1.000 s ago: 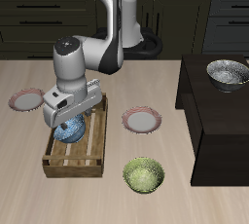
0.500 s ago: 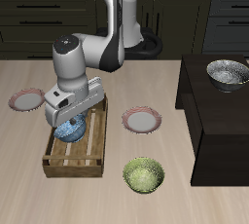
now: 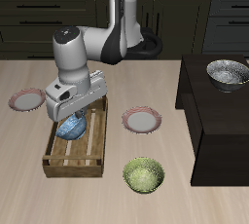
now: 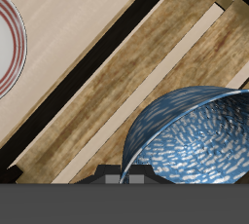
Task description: Place the blue bowl onto the plate that is in the center of the table
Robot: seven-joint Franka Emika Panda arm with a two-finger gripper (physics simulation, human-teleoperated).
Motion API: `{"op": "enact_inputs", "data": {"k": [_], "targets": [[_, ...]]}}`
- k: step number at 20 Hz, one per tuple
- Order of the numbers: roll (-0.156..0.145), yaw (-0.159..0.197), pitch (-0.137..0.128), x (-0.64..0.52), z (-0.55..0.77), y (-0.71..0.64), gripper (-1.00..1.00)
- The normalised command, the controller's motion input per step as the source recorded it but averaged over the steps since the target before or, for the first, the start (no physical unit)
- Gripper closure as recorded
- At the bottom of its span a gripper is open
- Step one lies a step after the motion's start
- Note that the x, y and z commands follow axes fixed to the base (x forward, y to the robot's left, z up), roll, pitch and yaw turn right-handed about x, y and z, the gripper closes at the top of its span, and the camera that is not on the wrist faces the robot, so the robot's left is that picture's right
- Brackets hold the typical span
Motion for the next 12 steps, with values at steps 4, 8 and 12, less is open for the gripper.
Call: {"op": "enact_inputs", "data": {"k": [4, 8, 12], "targets": [[-0.045, -0.082, -0.088, 0.00, 0.48, 0.05, 1.00], [-0.046, -0.118, -0.102, -0.04, 0.63, 0.00, 1.00], [-0.018, -0.091, -0.063, -0.10, 0.48, 0.06, 1.00]]}}
